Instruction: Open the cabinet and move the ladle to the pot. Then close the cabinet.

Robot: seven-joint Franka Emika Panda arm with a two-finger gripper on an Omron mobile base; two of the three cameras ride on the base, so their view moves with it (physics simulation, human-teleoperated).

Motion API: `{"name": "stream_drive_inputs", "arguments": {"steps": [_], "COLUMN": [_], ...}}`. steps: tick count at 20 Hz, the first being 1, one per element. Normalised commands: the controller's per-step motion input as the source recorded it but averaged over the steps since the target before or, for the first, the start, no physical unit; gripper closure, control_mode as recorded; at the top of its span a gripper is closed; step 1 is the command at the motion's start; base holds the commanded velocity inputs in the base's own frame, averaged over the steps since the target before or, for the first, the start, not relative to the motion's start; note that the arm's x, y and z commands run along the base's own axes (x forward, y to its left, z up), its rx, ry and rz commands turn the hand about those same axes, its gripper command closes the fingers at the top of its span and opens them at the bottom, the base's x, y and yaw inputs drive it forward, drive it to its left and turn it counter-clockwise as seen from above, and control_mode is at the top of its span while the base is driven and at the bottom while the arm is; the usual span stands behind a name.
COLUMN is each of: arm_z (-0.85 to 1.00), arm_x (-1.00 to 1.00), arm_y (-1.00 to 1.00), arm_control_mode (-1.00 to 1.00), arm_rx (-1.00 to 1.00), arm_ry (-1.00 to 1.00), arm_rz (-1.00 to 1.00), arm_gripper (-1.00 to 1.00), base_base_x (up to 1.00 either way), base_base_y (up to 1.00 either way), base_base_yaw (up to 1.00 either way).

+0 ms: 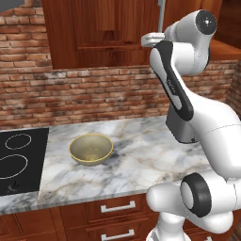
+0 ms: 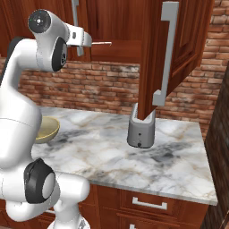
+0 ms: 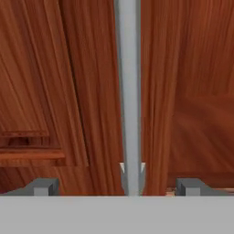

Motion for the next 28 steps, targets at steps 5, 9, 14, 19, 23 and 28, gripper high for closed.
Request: {"name": "stream_drive_inputs", "arguments": {"steps": [5, 9, 14, 19, 23, 28], "arm_z": [0.00, 0.00, 0.00, 0.00, -0.01, 0.00], "arm_x": [0.41, 0.49, 0.61, 0.67, 0.21, -0.27], "arm_y": [0.00, 0.04, 0.05, 0.09, 0.64, 0.99], "arm_control_mode": [-1.00, -1.00, -1.00, -1.00, -1.00, -1.00], "arm_rx": [0.00, 0.00, 0.00, 0.00, 0.00, 0.00], "arm_ry": [-0.08, -0.05, -0.03, 0.00, 0.00, 0.00], "arm_rz": [0.04, 0.03, 0.03, 0.03, 0.03, 0.02], "arm_gripper": [-1.00, -1.00, -1.00, -1.00, 1.00, 1.00], "base_base_x": [0.00, 0.00, 0.00, 0.00, 0.00, 0.00], "base_base_y": [0.00, 0.00, 0.00, 0.00, 0.00, 0.00], "base_base_yaw": [0.00, 0.00, 0.00, 0.00, 0.00, 0.00]}}
